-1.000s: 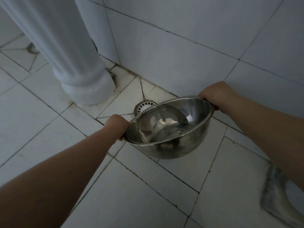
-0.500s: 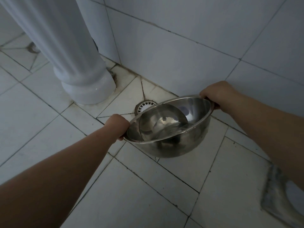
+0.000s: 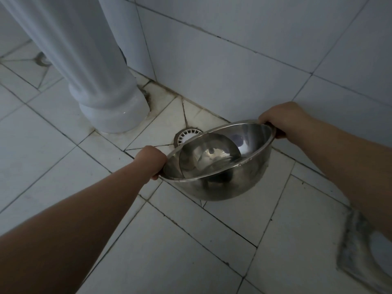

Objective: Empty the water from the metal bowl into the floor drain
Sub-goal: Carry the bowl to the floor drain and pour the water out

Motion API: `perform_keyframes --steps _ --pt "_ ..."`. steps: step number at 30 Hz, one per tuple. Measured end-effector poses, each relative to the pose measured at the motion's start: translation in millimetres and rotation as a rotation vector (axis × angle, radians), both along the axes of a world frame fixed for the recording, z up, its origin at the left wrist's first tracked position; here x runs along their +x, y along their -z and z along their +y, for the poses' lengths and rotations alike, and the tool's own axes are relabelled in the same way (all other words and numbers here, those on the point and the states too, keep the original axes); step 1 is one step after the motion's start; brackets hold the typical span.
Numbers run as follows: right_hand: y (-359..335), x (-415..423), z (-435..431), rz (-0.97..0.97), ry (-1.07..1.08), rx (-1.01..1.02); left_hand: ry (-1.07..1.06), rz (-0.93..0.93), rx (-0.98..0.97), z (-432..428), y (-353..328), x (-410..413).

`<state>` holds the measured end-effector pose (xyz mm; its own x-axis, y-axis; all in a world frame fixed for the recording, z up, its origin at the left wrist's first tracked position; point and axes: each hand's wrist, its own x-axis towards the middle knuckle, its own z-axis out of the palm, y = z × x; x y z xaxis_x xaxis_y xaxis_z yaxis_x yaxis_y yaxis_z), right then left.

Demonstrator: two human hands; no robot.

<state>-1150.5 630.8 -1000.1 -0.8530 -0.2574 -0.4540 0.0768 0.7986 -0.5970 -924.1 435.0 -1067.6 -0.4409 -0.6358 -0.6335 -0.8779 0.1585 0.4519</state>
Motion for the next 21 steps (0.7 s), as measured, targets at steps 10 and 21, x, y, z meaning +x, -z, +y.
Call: perform_keyframes --steps 10,21 --pt "0.1 2.2 3.6 -0.053 0.052 -0.097 0.014 -0.006 0.012 -0.5 0.5 2.0" --pt "-8.8 9.3 5.4 -0.14 0.085 -0.179 -0.005 -0.005 0.015 0.3 1.4 3.3"
